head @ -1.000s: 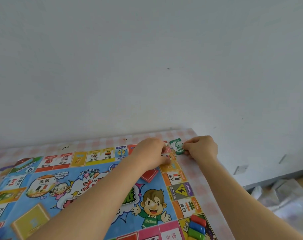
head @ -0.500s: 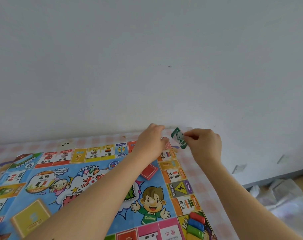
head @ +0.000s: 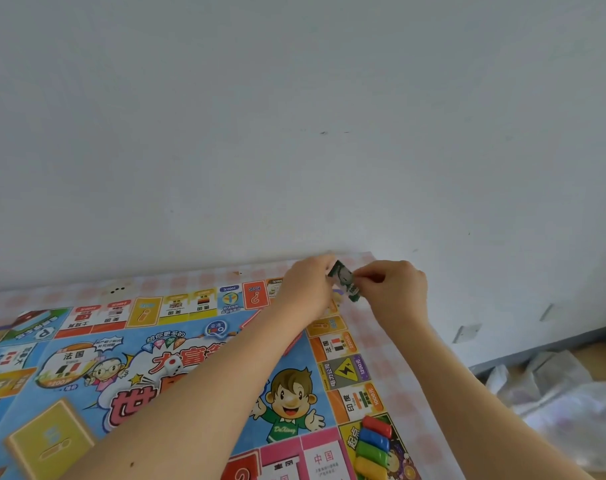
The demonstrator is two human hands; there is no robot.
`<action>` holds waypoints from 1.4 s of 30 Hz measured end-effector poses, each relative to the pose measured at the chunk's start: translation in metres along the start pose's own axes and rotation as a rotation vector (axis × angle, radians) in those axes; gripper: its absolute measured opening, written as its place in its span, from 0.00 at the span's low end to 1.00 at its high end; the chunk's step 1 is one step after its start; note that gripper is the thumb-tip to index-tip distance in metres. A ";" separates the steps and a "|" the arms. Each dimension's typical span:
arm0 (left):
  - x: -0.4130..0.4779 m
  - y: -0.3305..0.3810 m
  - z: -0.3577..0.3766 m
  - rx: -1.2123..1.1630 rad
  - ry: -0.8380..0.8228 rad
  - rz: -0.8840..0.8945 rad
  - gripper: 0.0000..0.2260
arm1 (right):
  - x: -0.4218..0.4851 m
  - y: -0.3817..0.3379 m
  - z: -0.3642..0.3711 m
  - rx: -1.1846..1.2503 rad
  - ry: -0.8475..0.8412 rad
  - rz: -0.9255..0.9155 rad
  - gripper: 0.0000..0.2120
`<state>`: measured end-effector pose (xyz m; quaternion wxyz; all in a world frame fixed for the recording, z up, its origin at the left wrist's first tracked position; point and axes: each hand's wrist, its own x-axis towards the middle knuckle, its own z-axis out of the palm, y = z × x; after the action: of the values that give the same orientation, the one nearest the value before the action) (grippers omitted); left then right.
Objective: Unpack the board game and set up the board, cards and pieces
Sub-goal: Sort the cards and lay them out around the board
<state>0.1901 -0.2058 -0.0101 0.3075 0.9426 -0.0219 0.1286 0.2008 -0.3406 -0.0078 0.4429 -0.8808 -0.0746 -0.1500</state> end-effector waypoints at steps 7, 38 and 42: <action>0.004 0.003 -0.006 -0.624 0.127 -0.286 0.10 | -0.002 0.005 -0.010 0.428 -0.018 0.166 0.07; -0.008 0.010 0.007 -0.537 0.017 -0.319 0.07 | -0.007 0.020 -0.014 0.363 -0.097 0.259 0.04; -0.009 0.010 0.007 -0.445 0.054 -0.333 0.07 | -0.004 0.019 -0.010 0.348 -0.068 0.320 0.04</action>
<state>0.1823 -0.2182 -0.0121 0.5246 0.8385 0.1139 0.0933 0.1999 -0.3601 -0.0174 0.6033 -0.7964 0.0264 -0.0331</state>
